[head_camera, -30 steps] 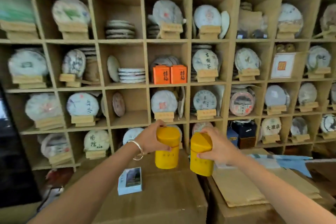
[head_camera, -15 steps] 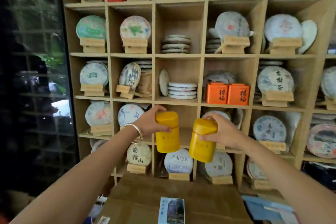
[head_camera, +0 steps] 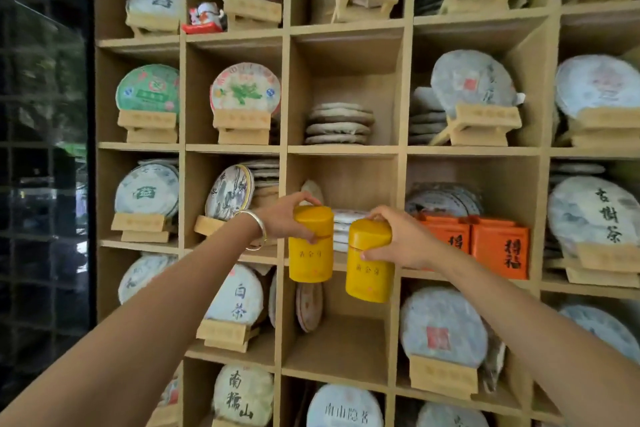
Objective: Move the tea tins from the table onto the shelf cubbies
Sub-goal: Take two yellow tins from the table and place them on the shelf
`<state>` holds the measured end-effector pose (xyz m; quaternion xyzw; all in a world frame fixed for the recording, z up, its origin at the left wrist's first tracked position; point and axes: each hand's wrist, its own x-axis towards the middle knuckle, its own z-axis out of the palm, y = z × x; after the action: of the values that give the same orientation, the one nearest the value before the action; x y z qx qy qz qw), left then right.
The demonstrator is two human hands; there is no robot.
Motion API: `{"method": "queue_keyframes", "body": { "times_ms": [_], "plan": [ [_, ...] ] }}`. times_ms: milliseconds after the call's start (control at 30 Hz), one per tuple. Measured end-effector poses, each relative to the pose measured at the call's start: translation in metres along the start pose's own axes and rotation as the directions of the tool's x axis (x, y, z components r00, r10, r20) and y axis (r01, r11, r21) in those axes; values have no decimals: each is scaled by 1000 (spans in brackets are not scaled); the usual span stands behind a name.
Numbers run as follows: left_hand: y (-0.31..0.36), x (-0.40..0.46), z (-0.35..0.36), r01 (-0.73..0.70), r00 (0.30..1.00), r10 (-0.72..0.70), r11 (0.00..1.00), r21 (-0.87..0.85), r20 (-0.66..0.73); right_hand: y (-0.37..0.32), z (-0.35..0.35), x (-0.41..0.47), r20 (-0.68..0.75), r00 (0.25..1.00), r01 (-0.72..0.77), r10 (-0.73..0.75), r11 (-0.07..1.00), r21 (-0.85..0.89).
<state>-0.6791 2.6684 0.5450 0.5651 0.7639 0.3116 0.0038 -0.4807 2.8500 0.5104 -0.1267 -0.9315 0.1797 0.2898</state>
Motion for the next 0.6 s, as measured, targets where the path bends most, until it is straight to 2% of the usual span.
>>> {"method": "queue_keyframes", "body": {
  "times_ms": [367, 600],
  "plan": [
    [-48, 98, 1, 95, 994, -97, 995, 35, 45, 46, 35, 112, 15, 999, -34, 35, 997, -68],
    [-66, 136, 4, 61, 989, -66, 997, 40, 132, 65, 50, 148, -23, 998, -64, 62, 994, -90]
  ]
}}
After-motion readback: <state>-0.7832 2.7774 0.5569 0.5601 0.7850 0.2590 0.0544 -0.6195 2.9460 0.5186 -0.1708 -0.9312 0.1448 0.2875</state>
